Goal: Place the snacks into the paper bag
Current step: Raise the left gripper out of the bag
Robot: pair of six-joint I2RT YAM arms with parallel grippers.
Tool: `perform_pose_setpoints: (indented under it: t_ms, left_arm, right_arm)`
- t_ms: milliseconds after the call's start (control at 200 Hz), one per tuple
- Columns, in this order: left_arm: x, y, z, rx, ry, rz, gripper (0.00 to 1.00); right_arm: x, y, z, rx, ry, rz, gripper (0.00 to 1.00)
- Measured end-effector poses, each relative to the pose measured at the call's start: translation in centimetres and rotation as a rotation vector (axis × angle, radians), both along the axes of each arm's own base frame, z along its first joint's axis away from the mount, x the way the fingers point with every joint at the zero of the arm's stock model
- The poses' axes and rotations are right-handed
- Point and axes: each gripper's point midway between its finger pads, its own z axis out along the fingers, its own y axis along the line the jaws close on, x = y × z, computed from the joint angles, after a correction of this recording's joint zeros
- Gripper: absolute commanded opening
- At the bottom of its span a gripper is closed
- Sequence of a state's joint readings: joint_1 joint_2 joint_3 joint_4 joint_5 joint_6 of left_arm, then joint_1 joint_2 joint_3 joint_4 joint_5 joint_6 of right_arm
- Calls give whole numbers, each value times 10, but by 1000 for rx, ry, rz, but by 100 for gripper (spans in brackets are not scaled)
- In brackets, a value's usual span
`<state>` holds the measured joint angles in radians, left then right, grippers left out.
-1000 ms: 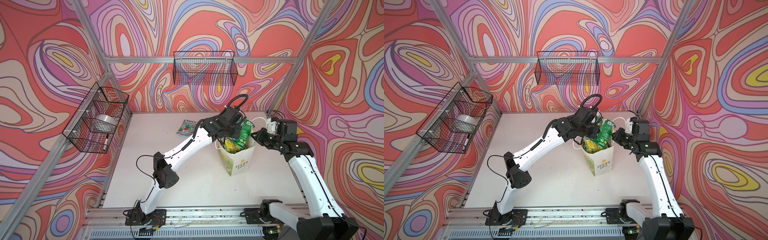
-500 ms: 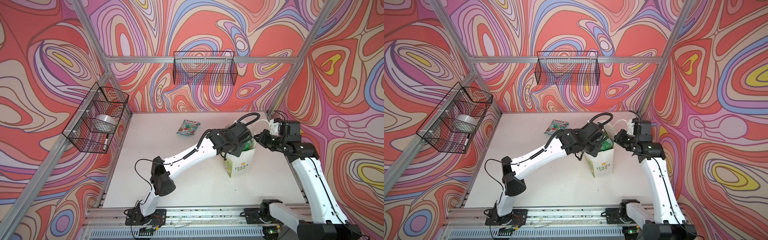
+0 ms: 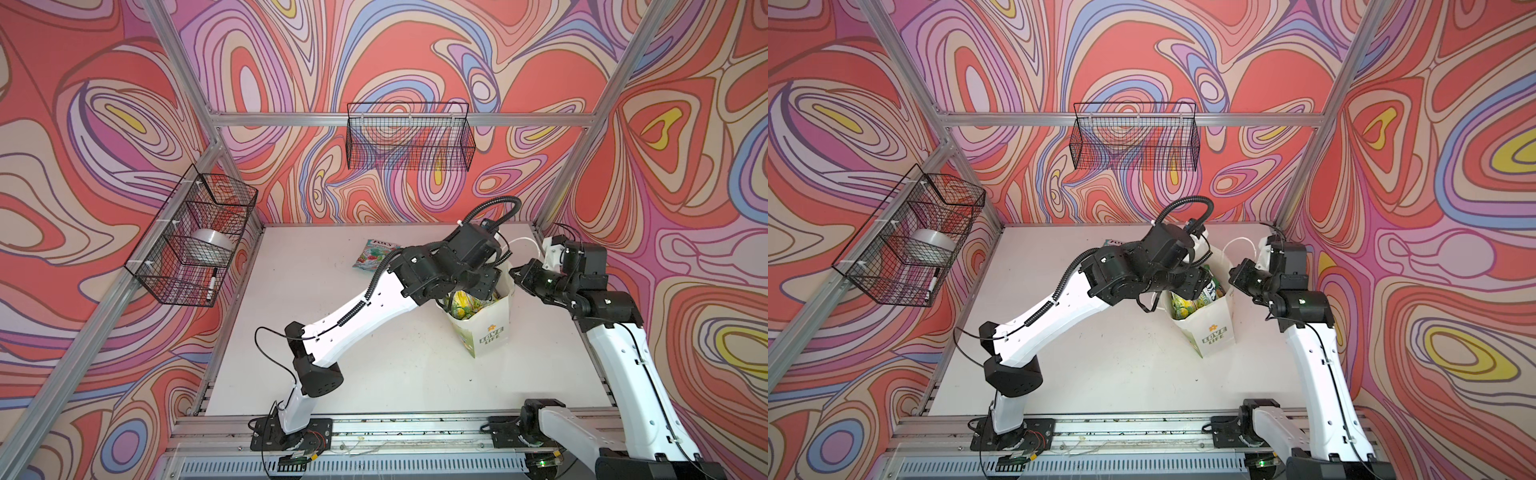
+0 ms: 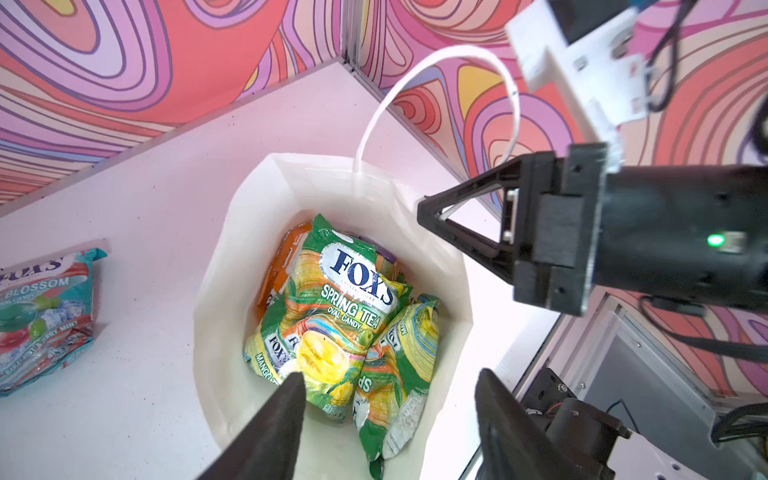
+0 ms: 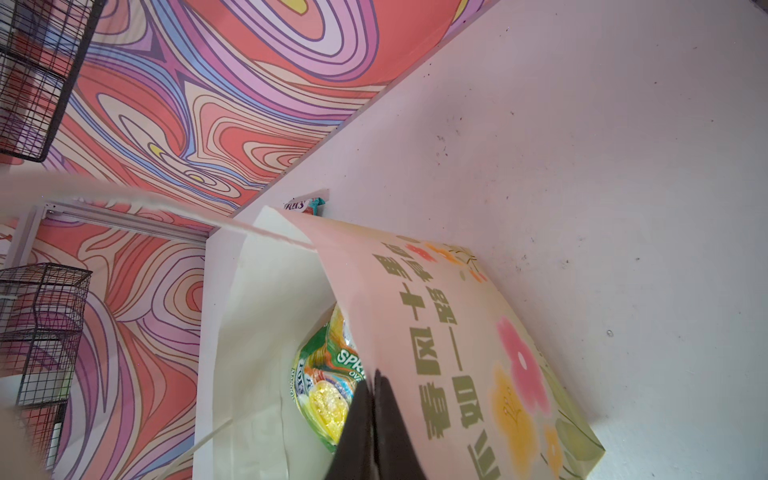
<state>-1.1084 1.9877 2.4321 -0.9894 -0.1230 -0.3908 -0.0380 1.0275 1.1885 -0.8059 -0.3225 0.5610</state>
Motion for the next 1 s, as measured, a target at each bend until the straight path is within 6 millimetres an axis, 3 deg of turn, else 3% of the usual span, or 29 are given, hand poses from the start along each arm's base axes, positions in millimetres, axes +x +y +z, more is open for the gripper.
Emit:
perform_pose_setpoints:
  t_ms: [125,255,381,496,561,661,691,761,816,912,997]
  left_arm:
    - [-6,13,13,-14,-11,0,77]
    - [-19,43,11,12,-3,9,100]
    - [-28,74,16,29,-25,38,100]
    - [-28,88,15,51,-42,72,99]
    - [-26,88,5,75,-36,85,90]
    - [-19,82,-21,138,-15,106,68]
    - [-15,78,-29,156,-9,116,56]
    - [-8,70,-49,198,10,131,20]
    - [-2,63,-63,228,26,137,1]
    - [9,57,-74,255,39,154,0]
    - [15,60,-70,253,38,171,0]
  right_arm:
    - [0,0,0,4,-21,-3,0]
    - [1,0,-1,10,-40,-7,0]
    - [3,2,-2,22,-42,-5,0]
    - [5,3,-3,27,-36,2,0]
    - [7,3,-3,29,-38,3,0]
    - [8,4,-2,31,-46,7,0]
    - [8,4,-1,32,-48,8,0]
    - [8,4,-2,33,-48,9,0]
    - [8,4,-1,33,-49,9,0]
    - [8,5,-2,35,-46,13,0]
    - [10,7,-2,42,-38,22,0]
